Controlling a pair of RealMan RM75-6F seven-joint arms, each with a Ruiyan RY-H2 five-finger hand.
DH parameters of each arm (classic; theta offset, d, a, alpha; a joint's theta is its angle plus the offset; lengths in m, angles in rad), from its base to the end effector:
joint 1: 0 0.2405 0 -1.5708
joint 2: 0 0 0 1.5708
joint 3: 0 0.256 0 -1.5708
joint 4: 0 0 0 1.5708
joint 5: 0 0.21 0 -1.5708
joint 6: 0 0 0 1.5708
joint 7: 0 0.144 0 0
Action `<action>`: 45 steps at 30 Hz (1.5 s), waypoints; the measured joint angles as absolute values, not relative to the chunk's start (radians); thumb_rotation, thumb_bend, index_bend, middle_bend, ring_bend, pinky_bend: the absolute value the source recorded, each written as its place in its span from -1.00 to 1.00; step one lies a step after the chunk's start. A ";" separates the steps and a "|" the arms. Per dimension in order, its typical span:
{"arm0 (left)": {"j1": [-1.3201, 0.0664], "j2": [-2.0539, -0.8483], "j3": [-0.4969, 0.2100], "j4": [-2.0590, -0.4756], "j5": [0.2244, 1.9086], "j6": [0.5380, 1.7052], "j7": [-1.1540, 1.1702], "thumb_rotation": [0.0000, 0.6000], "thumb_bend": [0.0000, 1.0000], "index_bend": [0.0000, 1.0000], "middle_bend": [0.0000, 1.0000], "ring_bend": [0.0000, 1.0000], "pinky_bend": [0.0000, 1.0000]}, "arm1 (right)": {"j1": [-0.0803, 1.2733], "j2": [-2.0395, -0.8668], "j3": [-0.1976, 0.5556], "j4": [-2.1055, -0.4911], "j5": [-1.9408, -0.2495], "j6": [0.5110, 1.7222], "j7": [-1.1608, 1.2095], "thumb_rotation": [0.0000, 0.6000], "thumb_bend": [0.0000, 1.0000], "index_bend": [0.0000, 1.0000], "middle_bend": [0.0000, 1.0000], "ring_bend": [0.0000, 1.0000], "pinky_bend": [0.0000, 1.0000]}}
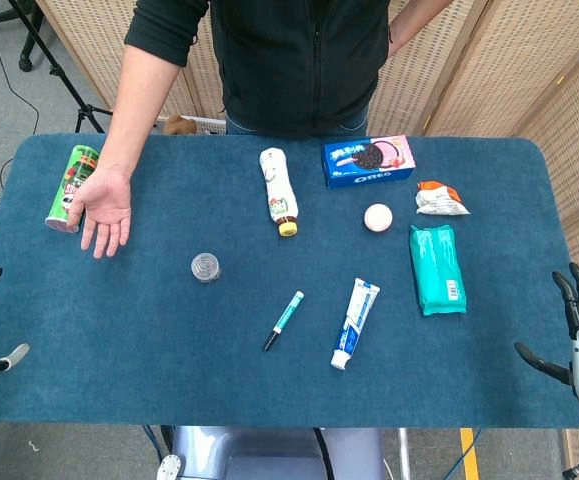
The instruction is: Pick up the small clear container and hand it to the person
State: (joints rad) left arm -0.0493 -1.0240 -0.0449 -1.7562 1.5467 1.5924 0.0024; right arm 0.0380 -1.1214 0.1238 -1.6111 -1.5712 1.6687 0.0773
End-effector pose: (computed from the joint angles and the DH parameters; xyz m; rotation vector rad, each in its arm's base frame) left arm -0.2837 0.1671 0.1870 -1.3350 -0.8645 -1.0054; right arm -0.2936 -0.1777 0.1892 1.2505 -0.7644 1.1296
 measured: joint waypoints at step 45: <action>-0.719 -1.551 -0.248 -1.350 1.119 0.750 0.196 1.00 -0.87 -0.72 -1.00 -1.00 -1.00 | 0.047 -1.103 0.141 -1.606 -1.495 1.606 0.095 1.00 -1.00 -1.00 -1.00 -1.00 -1.00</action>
